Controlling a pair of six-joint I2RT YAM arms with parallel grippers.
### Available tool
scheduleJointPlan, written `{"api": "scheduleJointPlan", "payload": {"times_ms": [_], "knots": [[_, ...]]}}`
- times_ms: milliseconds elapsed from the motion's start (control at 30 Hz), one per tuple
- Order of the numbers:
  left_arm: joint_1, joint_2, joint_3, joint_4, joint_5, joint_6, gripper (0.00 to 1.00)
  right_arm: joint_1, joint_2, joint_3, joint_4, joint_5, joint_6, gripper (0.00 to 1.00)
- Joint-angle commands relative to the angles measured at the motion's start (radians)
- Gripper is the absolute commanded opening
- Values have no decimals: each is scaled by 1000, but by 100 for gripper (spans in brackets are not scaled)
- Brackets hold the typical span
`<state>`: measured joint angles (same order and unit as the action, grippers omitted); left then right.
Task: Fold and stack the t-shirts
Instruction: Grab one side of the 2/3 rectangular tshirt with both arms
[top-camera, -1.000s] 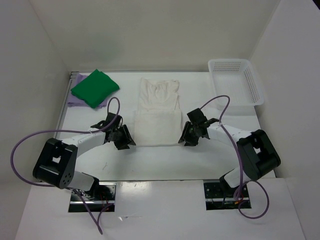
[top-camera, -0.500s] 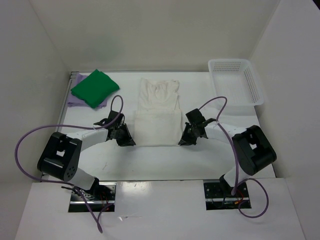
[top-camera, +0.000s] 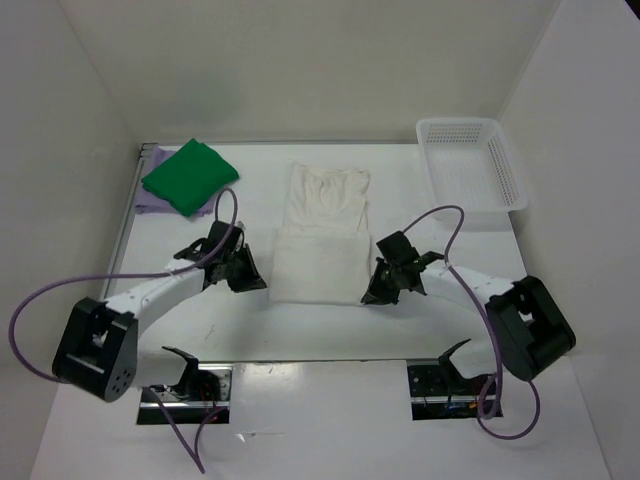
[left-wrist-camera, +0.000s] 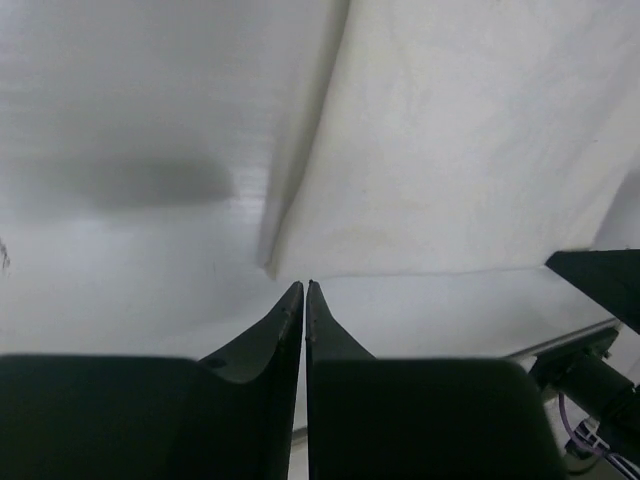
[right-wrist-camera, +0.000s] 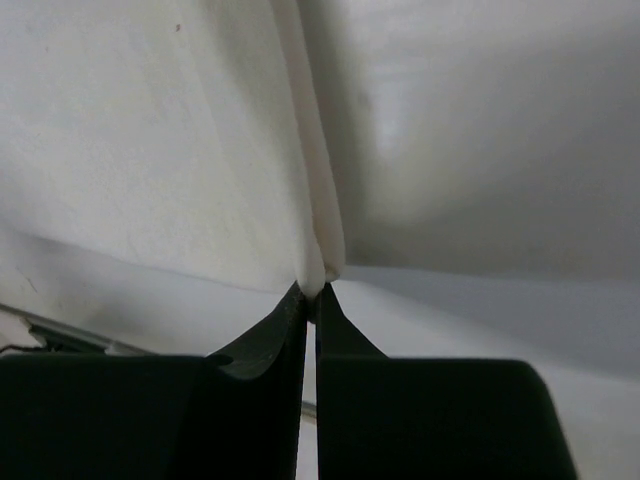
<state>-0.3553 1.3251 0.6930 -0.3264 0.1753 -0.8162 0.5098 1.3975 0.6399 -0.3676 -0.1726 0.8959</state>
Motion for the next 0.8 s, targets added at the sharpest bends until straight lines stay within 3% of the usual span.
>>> {"api": "scheduleJointPlan", "payload": {"times_ms": [0, 67, 167, 200, 233, 267, 333, 433, 667, 767], "knots": [[-13, -136, -47, -125, 42, -38, 8, 79, -98, -48, -91, -24, 92, 0], [-37, -219, -76, -163, 52, -75, 8, 105, -173, -63, -126, -34, 129, 0], [-63, -204, -89, -174, 93, -75, 9, 105, -252, -86, -155, -44, 141, 0], [-77, -167, -101, -156, 93, -75, 13, 105, -252, -86, -156, -30, 132, 0], [-88, -144, -110, -134, 102, -66, 32, 92, -252, -86, -156, -30, 132, 0], [-97, -118, -110, -91, 102, -66, 41, 91, -226, -86, -146, -30, 121, 0], [-97, -46, -87, -66, 102, -48, 50, 91, -189, -77, -136, -30, 112, 0], [-97, 2, -78, -33, 76, -57, 57, 91, -189, -77, -126, -30, 103, 0], [-97, 78, -87, 18, 38, -100, 47, 91, -210, -86, -108, -30, 112, 0], [-97, 98, -78, 52, 6, -118, 36, 91, -219, -95, -99, -30, 112, 0]]}}
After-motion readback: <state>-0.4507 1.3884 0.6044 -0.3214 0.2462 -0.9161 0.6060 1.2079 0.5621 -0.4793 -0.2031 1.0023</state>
